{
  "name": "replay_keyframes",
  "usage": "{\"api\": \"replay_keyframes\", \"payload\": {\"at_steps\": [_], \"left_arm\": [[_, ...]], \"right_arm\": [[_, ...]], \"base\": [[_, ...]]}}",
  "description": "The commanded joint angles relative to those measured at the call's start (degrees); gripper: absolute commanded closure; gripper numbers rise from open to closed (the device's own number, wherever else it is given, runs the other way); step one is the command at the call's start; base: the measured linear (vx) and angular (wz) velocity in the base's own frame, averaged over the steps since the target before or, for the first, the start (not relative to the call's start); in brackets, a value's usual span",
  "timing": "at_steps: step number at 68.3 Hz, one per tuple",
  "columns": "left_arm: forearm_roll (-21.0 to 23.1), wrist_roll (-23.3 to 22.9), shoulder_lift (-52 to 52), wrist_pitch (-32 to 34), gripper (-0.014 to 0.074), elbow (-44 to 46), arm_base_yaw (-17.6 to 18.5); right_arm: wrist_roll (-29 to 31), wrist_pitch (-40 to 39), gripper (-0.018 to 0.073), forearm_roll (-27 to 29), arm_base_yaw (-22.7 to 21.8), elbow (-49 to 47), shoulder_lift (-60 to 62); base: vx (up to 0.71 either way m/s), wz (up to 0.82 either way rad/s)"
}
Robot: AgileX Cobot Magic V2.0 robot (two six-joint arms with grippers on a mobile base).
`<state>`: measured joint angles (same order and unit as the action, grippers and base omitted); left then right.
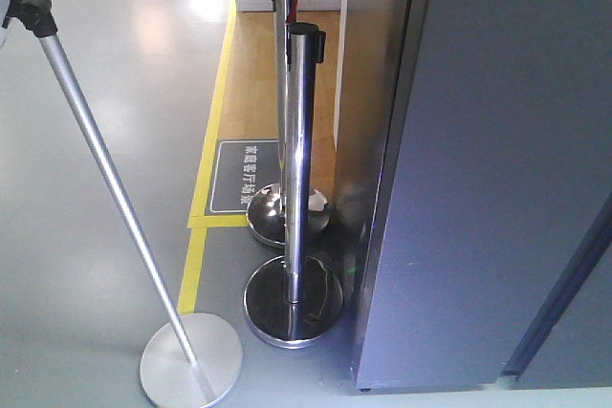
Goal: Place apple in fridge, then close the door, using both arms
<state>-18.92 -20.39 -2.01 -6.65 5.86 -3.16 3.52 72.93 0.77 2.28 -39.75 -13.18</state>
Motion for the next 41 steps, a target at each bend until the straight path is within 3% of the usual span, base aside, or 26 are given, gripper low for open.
{"api": "replay_keyframes", "payload": {"at_steps": [1, 13, 27, 32, 41], "left_arm": [[-0.14, -0.87, 3.89, 4.07, 0.0603, 0.09, -0.83], [0.97, -2.03, 2.43, 4.58, 0.0603, -0.95, -0.77], [0.97, -1.96, 3.83, 10.01, 0.0603, -6.44, -0.7], [1.47, -1.85, 3.67, 8.62, 0.0603, -6.25, -0.38], [5.91, 3.3, 3.67, 8.0, 0.0603, -6.3, 1.73]], "right_arm": [[0.02, -2.62, 0.0562, -0.25, 0.13, -1.29, -0.88], [0.02, -2.61, 0.0562, -0.25, 0.13, -1.29, -0.88], [0.02, -2.61, 0.0562, -0.25, 0.13, -1.29, -0.88], [0.02, -2.55, 0.0562, -0.25, 0.13, -1.29, -0.88], [0.02, -2.61, 0.0562, -0.25, 0.13, -1.29, -0.88]], "base": [[0.0, 0.0], [0.0, 0.0], [0.0, 0.0], [0.0, 0.0], [0.0, 0.0]]}}
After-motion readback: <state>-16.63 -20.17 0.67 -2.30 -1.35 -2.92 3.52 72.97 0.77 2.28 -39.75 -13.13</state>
